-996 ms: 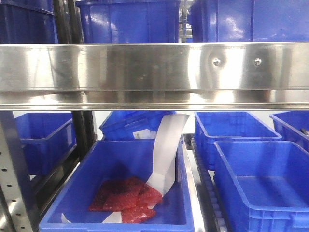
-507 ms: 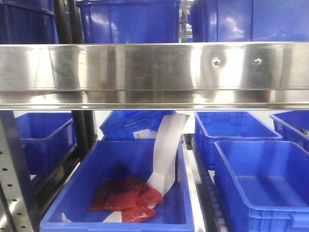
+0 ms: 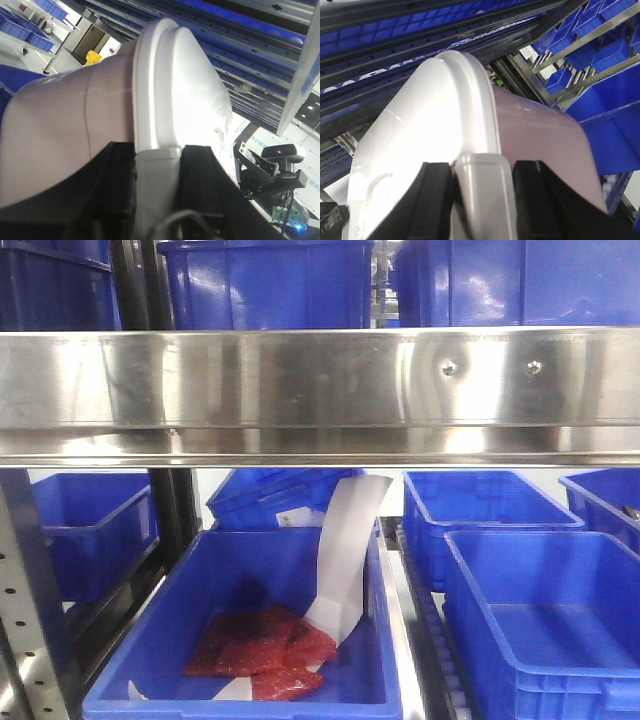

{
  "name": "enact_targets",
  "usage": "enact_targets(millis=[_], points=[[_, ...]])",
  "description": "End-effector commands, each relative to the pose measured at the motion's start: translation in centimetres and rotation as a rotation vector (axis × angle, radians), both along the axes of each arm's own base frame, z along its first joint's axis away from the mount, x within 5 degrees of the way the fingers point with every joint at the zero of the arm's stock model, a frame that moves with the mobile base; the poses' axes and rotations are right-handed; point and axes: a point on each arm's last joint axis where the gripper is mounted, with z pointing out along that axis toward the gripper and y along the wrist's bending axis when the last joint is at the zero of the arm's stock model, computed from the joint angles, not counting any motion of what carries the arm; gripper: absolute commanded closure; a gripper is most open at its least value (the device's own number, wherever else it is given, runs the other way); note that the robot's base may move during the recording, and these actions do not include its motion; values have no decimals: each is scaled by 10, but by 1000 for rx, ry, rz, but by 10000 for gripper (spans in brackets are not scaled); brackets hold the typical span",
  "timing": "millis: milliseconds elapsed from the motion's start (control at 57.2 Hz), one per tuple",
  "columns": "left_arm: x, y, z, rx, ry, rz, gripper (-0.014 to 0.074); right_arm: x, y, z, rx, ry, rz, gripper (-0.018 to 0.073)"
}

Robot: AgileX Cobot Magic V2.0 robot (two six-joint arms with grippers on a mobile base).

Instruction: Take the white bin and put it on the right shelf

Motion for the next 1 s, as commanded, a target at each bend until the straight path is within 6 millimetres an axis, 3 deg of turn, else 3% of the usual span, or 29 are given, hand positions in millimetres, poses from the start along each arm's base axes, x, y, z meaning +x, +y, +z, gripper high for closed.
enact_targets(millis=[0, 314, 472, 716, 978], points=[[-45, -19, 25, -2, -170, -304, 724, -21, 12, 25, 99, -104, 147, 500], [-44, -19, 25, -7, -167, -289, 724, -23, 14, 26, 94, -112, 174, 500], [-31, -16, 22, 35, -136, -153, 724, -15, 21, 20, 99, -87, 205, 500], [-3, -11, 3, 139, -66, 7, 724, 26, 50, -5, 112, 18, 303, 500], [40, -8, -33, 137, 57, 27, 723, 69, 60, -35, 119, 114, 317, 500]])
